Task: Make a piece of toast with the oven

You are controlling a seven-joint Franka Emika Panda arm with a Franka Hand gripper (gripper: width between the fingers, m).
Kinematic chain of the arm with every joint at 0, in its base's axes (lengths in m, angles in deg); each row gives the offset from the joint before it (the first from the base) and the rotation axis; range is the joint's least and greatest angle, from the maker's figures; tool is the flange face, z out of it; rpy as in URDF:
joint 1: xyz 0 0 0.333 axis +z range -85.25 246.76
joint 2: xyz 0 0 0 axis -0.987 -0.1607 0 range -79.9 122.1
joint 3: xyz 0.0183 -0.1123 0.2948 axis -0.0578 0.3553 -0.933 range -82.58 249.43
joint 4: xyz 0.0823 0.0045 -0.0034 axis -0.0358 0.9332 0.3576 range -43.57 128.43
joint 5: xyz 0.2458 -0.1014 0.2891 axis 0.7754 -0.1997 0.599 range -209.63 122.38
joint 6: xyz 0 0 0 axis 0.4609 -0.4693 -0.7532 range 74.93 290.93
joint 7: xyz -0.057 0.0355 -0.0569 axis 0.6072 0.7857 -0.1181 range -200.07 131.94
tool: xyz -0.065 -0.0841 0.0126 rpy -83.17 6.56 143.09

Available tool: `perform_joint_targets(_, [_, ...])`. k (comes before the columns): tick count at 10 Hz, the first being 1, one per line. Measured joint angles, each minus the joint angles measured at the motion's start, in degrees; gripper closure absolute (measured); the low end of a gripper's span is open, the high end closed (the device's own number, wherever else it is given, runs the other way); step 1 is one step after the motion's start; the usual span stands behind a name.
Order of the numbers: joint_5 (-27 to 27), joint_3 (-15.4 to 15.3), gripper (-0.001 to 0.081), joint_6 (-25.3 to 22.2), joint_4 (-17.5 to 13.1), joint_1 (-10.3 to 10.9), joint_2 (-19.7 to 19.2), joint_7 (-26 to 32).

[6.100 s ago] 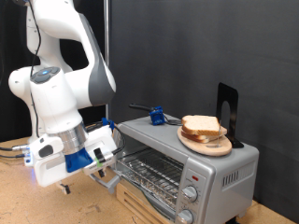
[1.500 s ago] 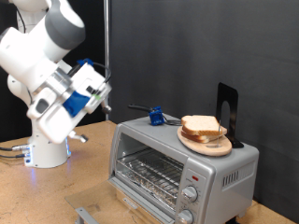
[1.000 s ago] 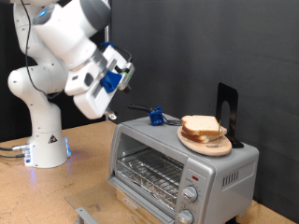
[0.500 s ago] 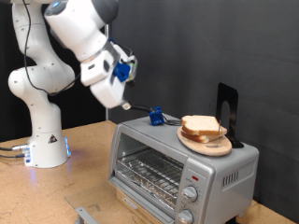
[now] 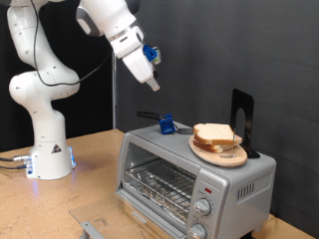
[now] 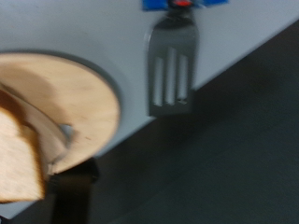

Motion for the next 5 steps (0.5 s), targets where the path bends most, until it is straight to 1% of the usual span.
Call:
perform_joint_targets(2, [-0.90, -3.40, -0.0003, -0.10, 0.30, -0.11, 2.87, -4.96])
perform_joint_targets(3, [-2.26, -4.57, -0.0003, -0.92, 0.50, -0.30, 4.10, -6.91])
perform_joint_targets(5, [-4.34, -5.31, -0.0003, -3.96, 1.09, -0.74, 5.49, -9.50])
